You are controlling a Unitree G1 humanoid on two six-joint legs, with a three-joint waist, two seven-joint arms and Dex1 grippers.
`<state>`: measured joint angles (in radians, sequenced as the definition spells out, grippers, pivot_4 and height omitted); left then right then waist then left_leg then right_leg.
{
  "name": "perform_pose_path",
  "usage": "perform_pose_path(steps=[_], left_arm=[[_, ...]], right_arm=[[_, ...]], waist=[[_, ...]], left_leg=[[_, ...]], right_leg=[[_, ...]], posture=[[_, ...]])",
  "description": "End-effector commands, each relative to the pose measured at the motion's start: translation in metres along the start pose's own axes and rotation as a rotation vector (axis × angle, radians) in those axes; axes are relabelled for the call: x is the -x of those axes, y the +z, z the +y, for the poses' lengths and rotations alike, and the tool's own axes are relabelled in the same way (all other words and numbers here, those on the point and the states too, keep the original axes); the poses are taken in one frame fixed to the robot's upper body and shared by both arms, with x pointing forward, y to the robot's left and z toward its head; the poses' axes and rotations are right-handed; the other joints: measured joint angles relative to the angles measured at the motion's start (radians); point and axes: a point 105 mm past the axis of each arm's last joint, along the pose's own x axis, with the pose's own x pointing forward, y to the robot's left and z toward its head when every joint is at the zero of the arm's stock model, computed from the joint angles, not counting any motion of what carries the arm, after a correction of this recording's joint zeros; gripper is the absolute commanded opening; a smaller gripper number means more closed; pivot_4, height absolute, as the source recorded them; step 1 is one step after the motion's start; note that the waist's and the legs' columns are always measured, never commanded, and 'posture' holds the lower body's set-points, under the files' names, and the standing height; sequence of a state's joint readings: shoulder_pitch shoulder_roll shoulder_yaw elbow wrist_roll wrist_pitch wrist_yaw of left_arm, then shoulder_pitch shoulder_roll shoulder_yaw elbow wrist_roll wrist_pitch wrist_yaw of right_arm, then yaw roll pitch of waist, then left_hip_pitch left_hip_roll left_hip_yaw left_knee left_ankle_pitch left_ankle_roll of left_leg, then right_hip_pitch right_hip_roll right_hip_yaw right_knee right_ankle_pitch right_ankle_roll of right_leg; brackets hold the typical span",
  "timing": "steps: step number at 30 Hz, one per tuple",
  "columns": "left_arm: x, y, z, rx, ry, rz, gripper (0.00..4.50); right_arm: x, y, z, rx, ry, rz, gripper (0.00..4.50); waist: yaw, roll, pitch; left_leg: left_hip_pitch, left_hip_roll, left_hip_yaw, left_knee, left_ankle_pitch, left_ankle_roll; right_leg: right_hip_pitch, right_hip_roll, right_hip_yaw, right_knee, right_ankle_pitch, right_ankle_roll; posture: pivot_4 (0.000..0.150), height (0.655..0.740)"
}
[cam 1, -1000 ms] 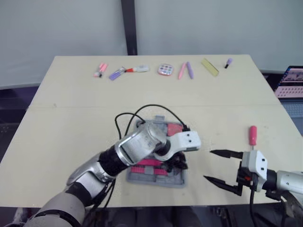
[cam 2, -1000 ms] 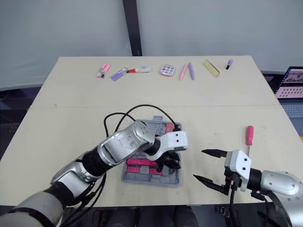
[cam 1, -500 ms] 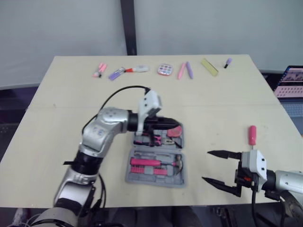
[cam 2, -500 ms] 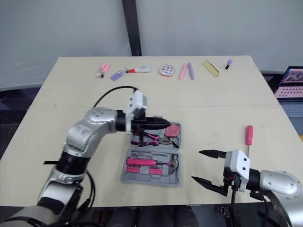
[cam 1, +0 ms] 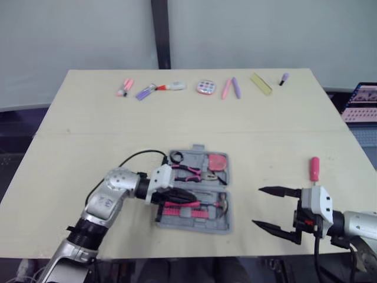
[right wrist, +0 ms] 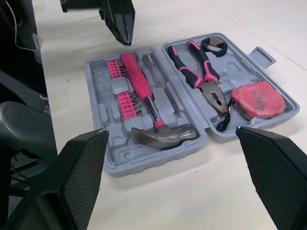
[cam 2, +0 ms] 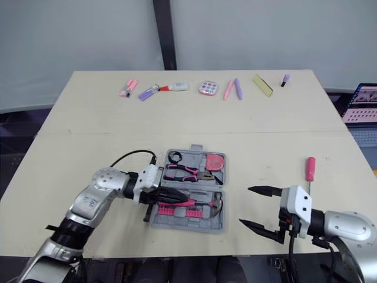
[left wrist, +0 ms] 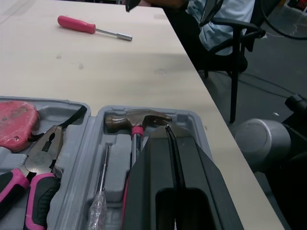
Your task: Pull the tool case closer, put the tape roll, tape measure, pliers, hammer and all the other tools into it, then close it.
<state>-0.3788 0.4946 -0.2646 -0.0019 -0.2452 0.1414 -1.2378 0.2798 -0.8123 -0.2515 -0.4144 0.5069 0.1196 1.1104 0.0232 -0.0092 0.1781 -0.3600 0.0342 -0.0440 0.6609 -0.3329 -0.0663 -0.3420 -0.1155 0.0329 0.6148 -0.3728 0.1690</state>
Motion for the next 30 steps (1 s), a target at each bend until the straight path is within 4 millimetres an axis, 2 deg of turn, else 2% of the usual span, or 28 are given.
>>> perform_pose_path(steps=[1, 8, 19, 30], left_arm=[[-0.009, -0.012, -0.001, -0.029, 0.012, 0.025, 0.05], [-0.015, -0.022, 0.005, -0.022, 0.050, 0.027, 0.05], [-0.014, -0.036, 0.009, 0.020, 0.100, 0.051, 0.05], [-0.019, -0.052, 0.006, 0.051, 0.103, 0.106, 0.05]], right_arm=[[0.006, 0.007, -0.006, 0.029, -0.019, -0.001, 4.50], [0.007, 0.007, -0.006, 0.030, -0.025, 0.005, 4.50], [0.009, 0.007, -0.006, 0.031, -0.036, 0.011, 4.50], [0.011, 0.008, -0.006, 0.033, -0.043, 0.018, 4.50]], waist=[[0.000, 0.000, 0.000], [0.000, 0.000, 0.000], [0.001, 0.000, 0.000], [0.001, 0.000, 0.000]], left_leg=[[0.000, 0.000, 0.000, 0.000, 0.000, 0.000], [0.000, 0.000, 0.000, 0.000, 0.000, 0.000], [0.000, 0.000, 0.000, 0.000, 0.000, 0.000], [0.000, 0.000, 0.000, 0.000, 0.000, 0.000]], right_leg=[[0.000, 0.000, 0.000, 0.000, 0.000, 0.000], [0.000, 0.000, 0.000, 0.001, 0.000, 0.000], [0.000, 0.000, 0.000, 0.001, 0.000, 0.000], [0.000, 0.000, 0.000, 0.001, 0.000, 0.000]], posture=[[0.150, 0.7400], [0.150, 0.7400], [0.150, 0.7400], [0.150, 0.7400]])
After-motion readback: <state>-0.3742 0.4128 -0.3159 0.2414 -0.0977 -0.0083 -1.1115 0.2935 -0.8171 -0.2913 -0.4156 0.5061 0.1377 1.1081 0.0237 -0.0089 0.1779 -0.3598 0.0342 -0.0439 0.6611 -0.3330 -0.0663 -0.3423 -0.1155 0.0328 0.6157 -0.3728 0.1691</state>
